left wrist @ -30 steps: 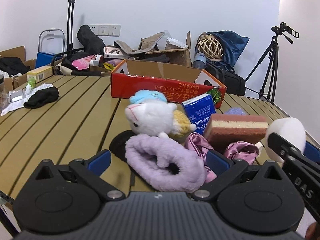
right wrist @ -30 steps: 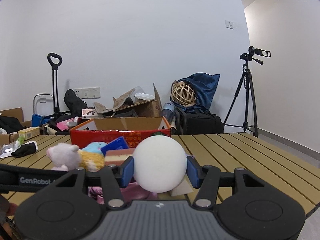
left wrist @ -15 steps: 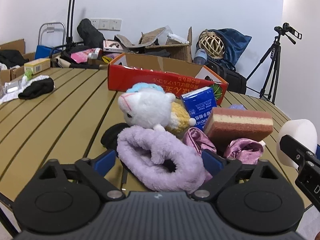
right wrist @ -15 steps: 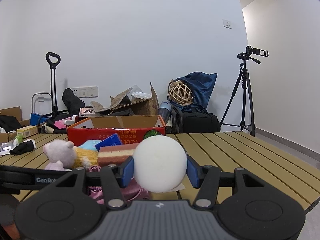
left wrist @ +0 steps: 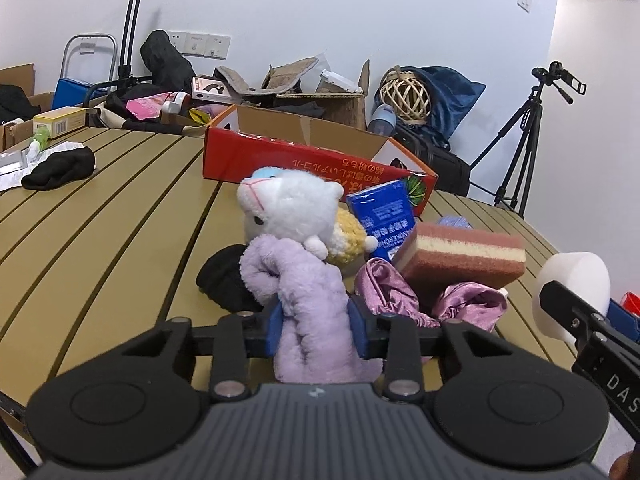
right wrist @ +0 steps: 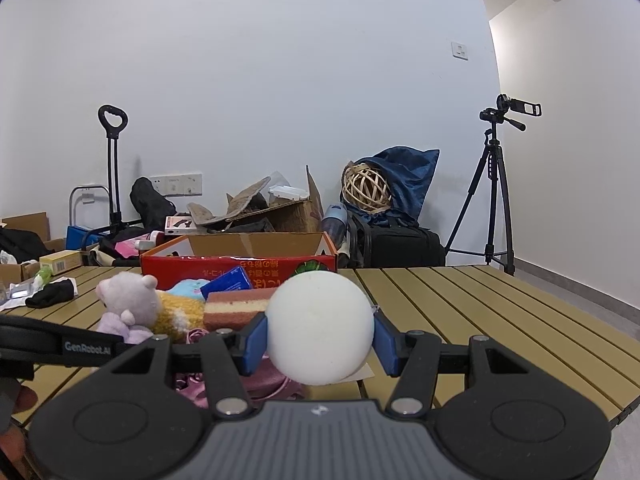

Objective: Collect trash
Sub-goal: 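Lower the left tool onto the lavender fuzzy sock and close on it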

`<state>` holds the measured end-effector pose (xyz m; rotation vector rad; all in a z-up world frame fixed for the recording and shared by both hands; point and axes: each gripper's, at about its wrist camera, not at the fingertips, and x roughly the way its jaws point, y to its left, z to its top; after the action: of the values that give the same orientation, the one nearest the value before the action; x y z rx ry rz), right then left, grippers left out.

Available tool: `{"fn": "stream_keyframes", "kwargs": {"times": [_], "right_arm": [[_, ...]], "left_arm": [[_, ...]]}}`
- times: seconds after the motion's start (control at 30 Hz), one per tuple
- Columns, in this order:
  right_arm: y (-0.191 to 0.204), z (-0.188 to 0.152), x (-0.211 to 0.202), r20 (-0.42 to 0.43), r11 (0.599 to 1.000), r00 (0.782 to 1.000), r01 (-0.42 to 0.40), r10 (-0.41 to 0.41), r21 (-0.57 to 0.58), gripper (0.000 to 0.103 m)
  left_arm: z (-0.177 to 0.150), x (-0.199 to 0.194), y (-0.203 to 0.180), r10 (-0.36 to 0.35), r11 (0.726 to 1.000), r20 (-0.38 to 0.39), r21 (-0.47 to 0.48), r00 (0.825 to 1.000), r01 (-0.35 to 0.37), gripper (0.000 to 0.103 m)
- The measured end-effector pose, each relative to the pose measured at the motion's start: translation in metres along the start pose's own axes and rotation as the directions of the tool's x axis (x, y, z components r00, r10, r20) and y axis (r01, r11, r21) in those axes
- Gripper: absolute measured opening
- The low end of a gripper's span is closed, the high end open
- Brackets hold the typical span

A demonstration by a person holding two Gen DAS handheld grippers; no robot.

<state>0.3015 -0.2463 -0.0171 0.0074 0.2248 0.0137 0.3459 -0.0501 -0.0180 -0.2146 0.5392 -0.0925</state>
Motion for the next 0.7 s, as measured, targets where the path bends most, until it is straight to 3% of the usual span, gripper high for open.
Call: {"fn": "stream_keyframes", "kwargs": {"times": [0.7], "right_arm": [[0.002, 0.001, -0.007, 0.010, 1.000, 1.000, -0.024, 0.024, -0.011, 0.054]], "left_arm": [[0.006, -0.040, 0.010, -0.022, 0.996, 0.062, 0.093, 0.998, 0.016, 0.029]]}}
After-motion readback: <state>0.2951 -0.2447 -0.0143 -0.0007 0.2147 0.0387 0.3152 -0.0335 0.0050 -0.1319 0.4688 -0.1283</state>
